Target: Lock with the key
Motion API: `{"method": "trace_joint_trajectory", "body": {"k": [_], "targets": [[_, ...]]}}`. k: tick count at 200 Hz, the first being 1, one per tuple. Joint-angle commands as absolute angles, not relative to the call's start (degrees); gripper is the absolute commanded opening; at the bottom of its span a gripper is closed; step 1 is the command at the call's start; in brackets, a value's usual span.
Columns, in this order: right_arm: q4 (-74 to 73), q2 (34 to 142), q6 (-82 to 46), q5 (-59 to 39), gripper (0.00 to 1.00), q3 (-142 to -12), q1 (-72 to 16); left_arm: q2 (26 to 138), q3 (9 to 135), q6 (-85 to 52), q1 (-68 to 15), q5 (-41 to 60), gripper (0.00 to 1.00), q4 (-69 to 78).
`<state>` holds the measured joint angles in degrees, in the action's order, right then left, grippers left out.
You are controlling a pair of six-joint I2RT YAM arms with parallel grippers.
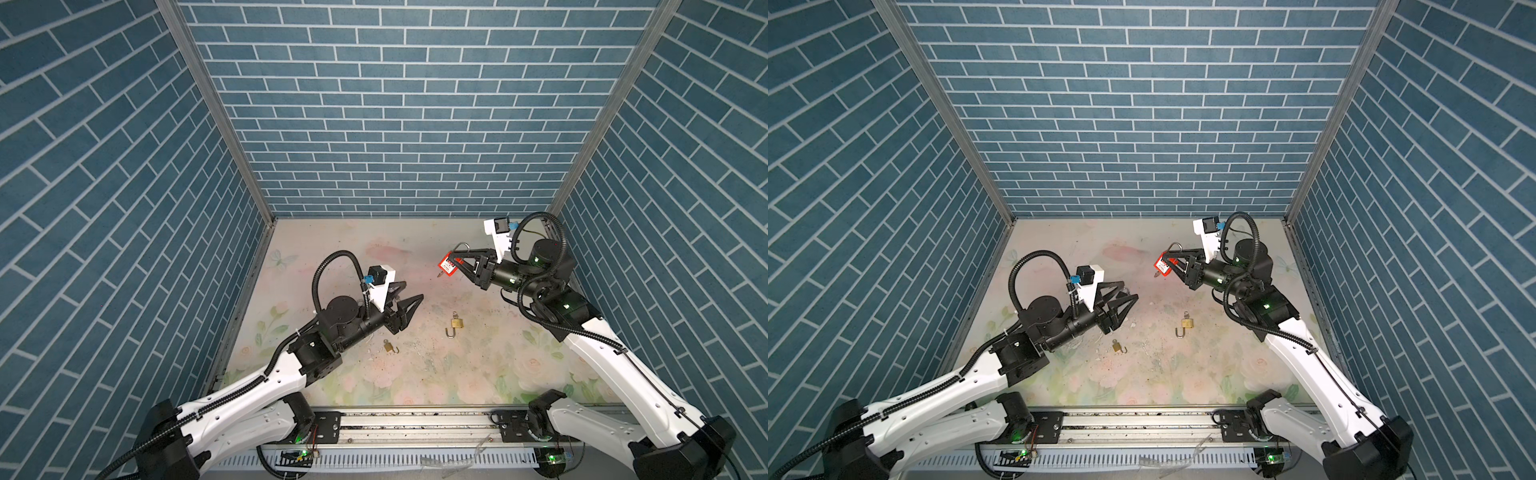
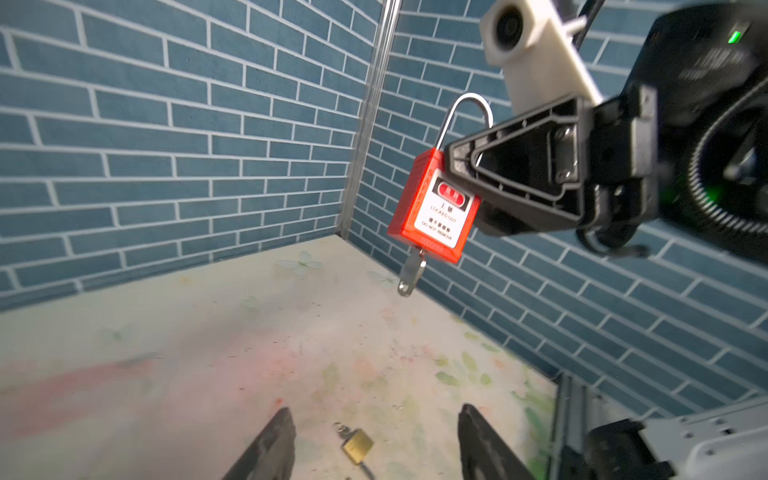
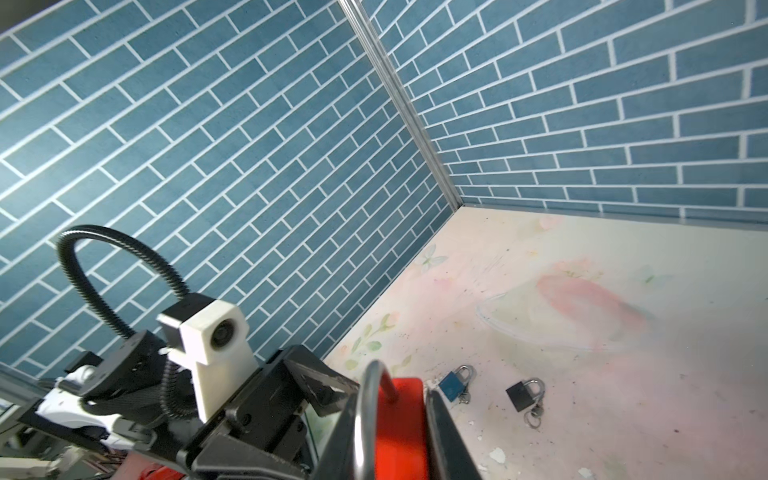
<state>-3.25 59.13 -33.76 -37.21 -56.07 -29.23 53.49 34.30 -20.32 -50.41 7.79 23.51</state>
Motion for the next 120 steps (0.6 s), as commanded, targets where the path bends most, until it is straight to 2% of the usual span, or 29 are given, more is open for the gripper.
{"method": "trace_joint_trajectory", "body": {"k": [1, 49, 66, 120], "targets": [[-10.92, 58.03, -38.91, -40.94, 0.00, -54.42, -29.10, 55.25, 32.39, -31.29, -50.04, 12.23, 0.58, 37.49], [-13.80, 56.75, -41.66, -40.82, 0.00, -51.18, -29.09, 61.95, 30.64, -39.80, -50.20, 13.36, 0.44, 53.52], [-14.65, 56.61, -42.40, -41.00, 0.00, -50.74, -29.10, 63.98, 31.48, -40.59, -50.21, 12.77, 0.38, 53.97], [-16.27, 56.65, -43.28, -41.46, 0.00, -49.93, -29.10, 67.61, 33.21, -41.30, -50.44, 13.36, 0.37, 55.12]]}}
